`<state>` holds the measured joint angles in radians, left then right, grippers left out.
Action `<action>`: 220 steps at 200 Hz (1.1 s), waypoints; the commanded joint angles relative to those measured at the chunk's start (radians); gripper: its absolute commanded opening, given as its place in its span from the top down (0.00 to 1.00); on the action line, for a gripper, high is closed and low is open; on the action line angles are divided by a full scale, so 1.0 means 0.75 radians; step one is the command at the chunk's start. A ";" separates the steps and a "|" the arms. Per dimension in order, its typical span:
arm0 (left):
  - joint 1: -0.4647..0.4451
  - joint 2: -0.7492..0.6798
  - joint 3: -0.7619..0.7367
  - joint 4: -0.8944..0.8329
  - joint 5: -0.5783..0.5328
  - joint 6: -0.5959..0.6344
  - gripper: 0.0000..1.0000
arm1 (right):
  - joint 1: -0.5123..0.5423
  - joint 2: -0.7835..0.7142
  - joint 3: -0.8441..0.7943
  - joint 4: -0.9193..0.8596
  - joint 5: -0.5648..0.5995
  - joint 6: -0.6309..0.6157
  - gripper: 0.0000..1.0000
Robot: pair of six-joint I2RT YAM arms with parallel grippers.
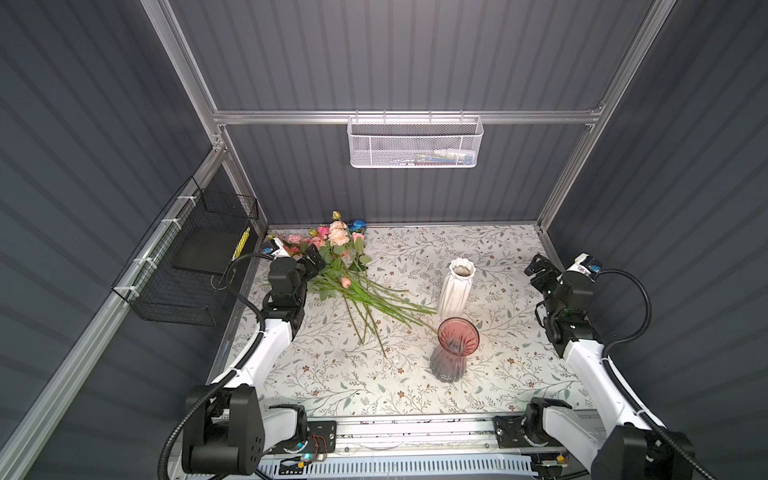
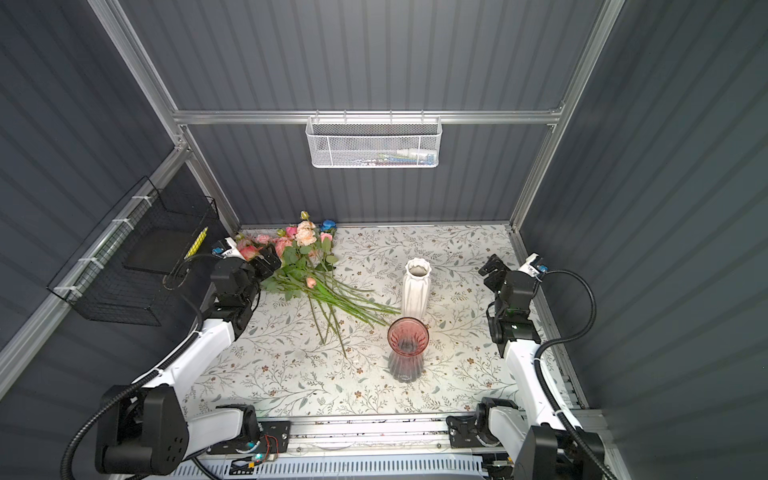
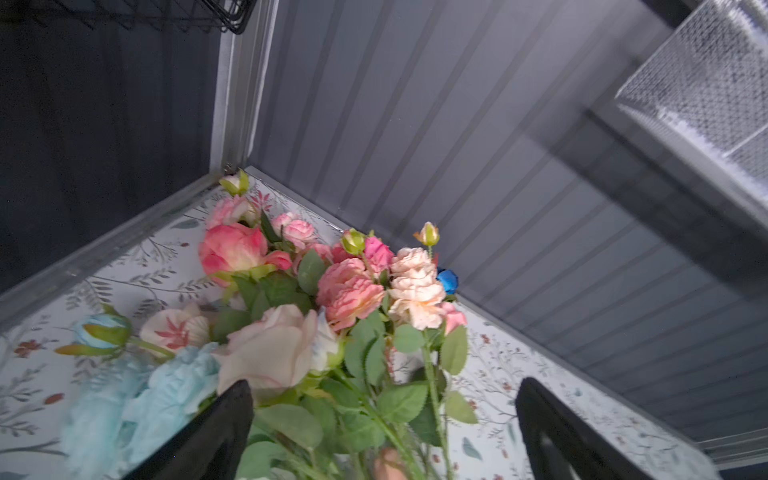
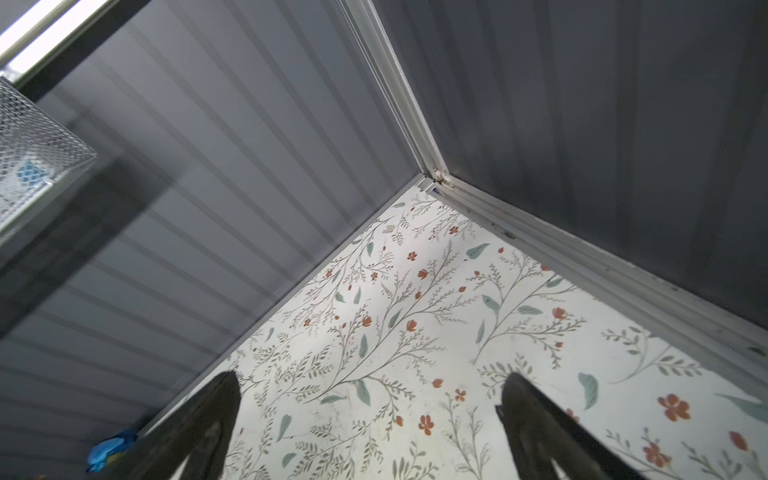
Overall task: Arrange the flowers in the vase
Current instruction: 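Reach the right gripper to the white ceramic vase rim while left approaches flowers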
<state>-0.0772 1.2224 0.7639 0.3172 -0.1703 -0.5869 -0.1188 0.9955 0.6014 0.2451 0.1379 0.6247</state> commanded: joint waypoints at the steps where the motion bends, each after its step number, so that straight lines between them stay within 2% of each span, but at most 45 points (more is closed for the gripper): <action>1: 0.013 -0.068 0.021 -0.095 0.123 -0.263 0.00 | -0.005 -0.016 -0.015 -0.005 -0.228 0.100 0.01; 20: 0.013 -0.150 -0.094 -0.006 0.114 -0.471 0.00 | -0.005 -0.043 0.011 -0.048 -0.342 0.077 0.01; 35: 0.013 -0.208 -0.185 0.120 0.147 -0.536 0.00 | -0.003 -0.055 0.061 -0.130 -0.454 0.023 0.01; 65: 0.013 -0.211 -0.105 0.082 0.348 -0.471 0.00 | 0.006 -0.084 0.118 -0.239 -0.711 -0.049 0.01; 95: -0.022 -0.225 -0.048 0.070 0.448 -0.450 0.00 | 0.097 -0.132 0.165 -0.358 -0.806 -0.140 0.01; 111: -0.078 -0.246 -0.009 0.038 0.470 -0.389 0.00 | 0.201 -0.136 0.221 -0.463 -0.775 -0.238 0.01; 135: -0.214 -0.254 0.081 -0.048 0.490 -0.277 0.01 | 0.395 -0.075 0.341 -0.615 -0.647 -0.383 0.01; 143: -0.255 -0.248 0.110 -0.058 0.516 -0.263 0.01 | 0.445 -0.042 0.377 -0.654 -0.558 -0.416 0.01; 168: -0.396 -0.200 0.213 -0.104 0.623 -0.229 0.07 | 0.556 0.069 0.496 -0.735 -0.446 -0.481 0.01; 171: -0.420 -0.196 0.228 -0.120 0.621 -0.212 0.04 | 0.569 0.080 0.509 -0.740 -0.435 -0.488 0.01; 182: -0.539 -0.186 0.273 -0.190 0.572 -0.135 0.01 | 0.615 0.121 0.547 -0.761 -0.381 -0.512 0.01; 201: -0.730 -0.174 0.319 -0.292 0.457 -0.015 0.00 | 0.681 0.208 0.603 -0.782 -0.314 -0.542 0.01; 220: -0.830 -0.163 0.323 -0.359 0.399 0.052 0.00 | 0.737 0.279 0.642 -0.790 -0.232 -0.562 0.01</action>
<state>-0.6224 1.0893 0.9810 0.1699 0.1932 -0.6762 0.3882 1.1507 1.0393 -0.2901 -0.1497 0.2600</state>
